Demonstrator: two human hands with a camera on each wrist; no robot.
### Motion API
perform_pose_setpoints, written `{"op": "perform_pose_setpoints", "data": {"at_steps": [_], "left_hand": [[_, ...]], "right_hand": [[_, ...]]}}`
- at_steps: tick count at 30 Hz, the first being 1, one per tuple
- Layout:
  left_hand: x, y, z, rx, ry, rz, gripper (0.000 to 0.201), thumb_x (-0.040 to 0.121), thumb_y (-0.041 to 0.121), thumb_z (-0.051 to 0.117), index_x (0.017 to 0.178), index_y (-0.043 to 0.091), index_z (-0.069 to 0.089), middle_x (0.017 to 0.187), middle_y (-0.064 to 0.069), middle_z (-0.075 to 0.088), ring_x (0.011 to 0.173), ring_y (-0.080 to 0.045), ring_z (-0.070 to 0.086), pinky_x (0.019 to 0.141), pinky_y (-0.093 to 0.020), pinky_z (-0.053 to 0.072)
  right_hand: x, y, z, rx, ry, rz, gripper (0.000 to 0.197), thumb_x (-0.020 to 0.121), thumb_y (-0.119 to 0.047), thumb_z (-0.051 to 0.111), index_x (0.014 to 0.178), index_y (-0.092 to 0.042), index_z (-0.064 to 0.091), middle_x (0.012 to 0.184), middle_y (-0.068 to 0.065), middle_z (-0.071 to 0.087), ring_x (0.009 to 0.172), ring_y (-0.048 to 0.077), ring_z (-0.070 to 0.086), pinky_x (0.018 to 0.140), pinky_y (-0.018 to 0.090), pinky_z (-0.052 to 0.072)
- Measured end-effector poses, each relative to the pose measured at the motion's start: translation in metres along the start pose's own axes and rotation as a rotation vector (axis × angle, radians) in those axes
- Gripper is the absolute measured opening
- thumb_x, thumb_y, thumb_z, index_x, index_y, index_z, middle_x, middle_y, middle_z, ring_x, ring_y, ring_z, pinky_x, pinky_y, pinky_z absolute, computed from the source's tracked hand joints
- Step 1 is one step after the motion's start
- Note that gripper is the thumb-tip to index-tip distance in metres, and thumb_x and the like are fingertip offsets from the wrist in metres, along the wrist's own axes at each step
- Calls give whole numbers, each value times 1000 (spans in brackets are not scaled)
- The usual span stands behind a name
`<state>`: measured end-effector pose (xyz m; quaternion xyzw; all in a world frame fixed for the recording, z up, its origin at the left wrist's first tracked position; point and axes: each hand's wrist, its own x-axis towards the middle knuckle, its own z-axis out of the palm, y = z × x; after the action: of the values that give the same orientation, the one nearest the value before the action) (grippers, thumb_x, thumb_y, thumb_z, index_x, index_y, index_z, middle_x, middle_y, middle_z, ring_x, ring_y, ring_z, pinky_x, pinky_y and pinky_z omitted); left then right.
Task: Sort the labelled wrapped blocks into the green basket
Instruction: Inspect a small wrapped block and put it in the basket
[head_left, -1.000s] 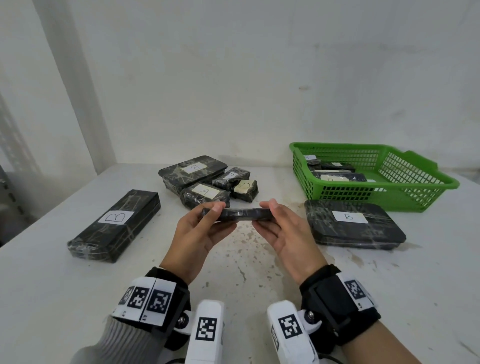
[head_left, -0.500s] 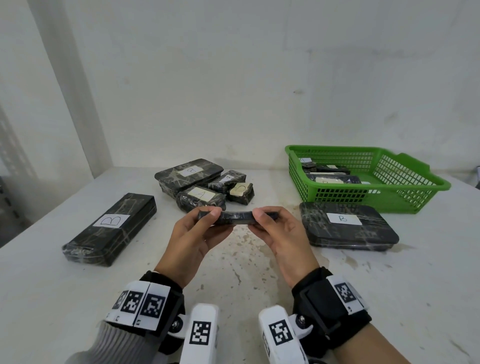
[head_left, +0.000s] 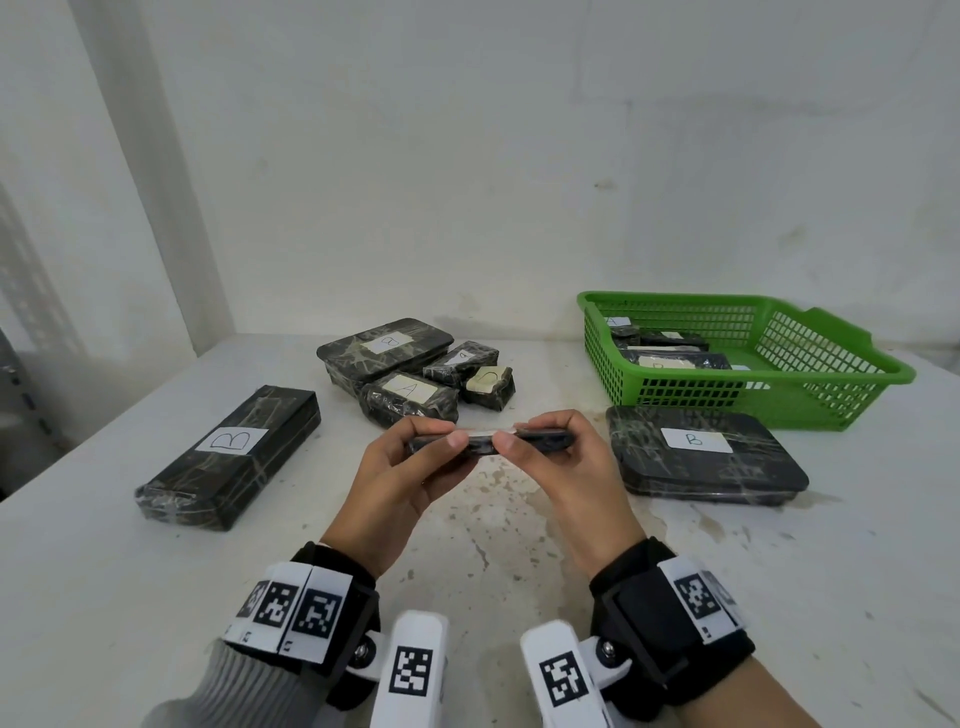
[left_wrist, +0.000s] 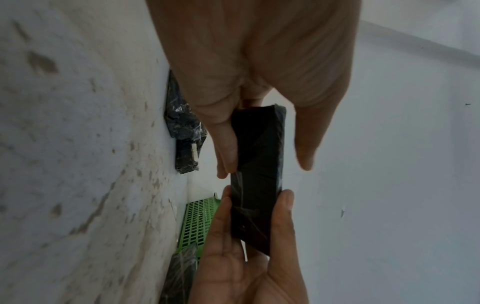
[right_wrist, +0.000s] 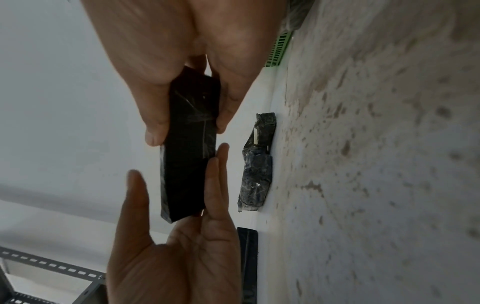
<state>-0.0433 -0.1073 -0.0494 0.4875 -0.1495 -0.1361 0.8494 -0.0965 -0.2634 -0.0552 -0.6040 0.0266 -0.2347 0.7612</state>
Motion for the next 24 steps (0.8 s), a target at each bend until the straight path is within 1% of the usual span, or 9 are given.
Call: {"op": "perform_pose_setpoints", "data": {"at_steps": [4,7,9,11,13,17,21,22,24], "left_hand": [[1,0,-3,16,-4,26,26,70,6,69,94,1,60,97,-21,70,89,-25,72,79,-26,58],[1,1,-4,26,-33,32,29,69,5,70,96,1,59,98,-18,72,89,-24,72,78,-24,57],[0,1,-4,15,-77,46,39,64,6,81,97,3,59,104,-17,73,92,-24,71,80,-25,57],[0,1,-5,26,-94,56,52,54,11,86,98,5,59,111,-16,72,96,-23,70,81,-25,56],[0,1,-5,59,-76,71,51,52,14,82,96,6,59,106,-15,73,92,-21,71,77,-24,56],[0,-1,-6,86,-53,84,48,52,17,83,93,7,60,93,-11,73,87,-20,71,76,-24,57],[3,0,-6,-26,-25,31,46,53,8,87,92,6,61,96,-20,65,89,-26,70,78,-27,58],[4,1,-6,-76,-14,11,42,58,5,83,93,6,60,95,-20,65,87,-26,71,77,-28,59],[4,2,-6,-170,3,-33,39,64,4,76,98,7,56,95,-19,69,87,-28,72,75,-29,60]], "right_hand": [[-3,-2,3,-17,-5,-9,32,71,-9,81,94,-6,59,86,3,66,76,5,65,70,16,51],[-3,-5,2,-26,-40,-11,36,69,-16,81,94,-10,57,89,3,63,75,2,63,69,15,51],[-4,-7,2,-49,-54,-20,43,63,-24,82,94,-11,55,91,3,63,78,3,63,71,17,52],[-4,-6,1,-90,-61,-35,41,67,-17,83,95,-10,54,90,2,63,76,2,62,70,17,52],[-4,-6,1,-100,-52,-37,36,72,-9,82,96,-7,55,86,1,62,71,-1,60,67,14,50],[-4,-7,1,-80,-54,-24,35,72,-10,82,95,-7,57,83,-1,61,69,0,60,65,13,49],[-3,-12,4,-39,-74,-23,42,67,-40,75,92,-10,60,87,1,63,85,10,63,78,24,55],[-3,-14,5,-32,-73,-12,46,69,-48,71,93,-9,61,89,3,64,87,13,63,77,27,56],[-4,-18,6,-36,-81,15,55,80,-61,59,98,-9,62,92,4,67,81,15,64,64,28,55]]}}
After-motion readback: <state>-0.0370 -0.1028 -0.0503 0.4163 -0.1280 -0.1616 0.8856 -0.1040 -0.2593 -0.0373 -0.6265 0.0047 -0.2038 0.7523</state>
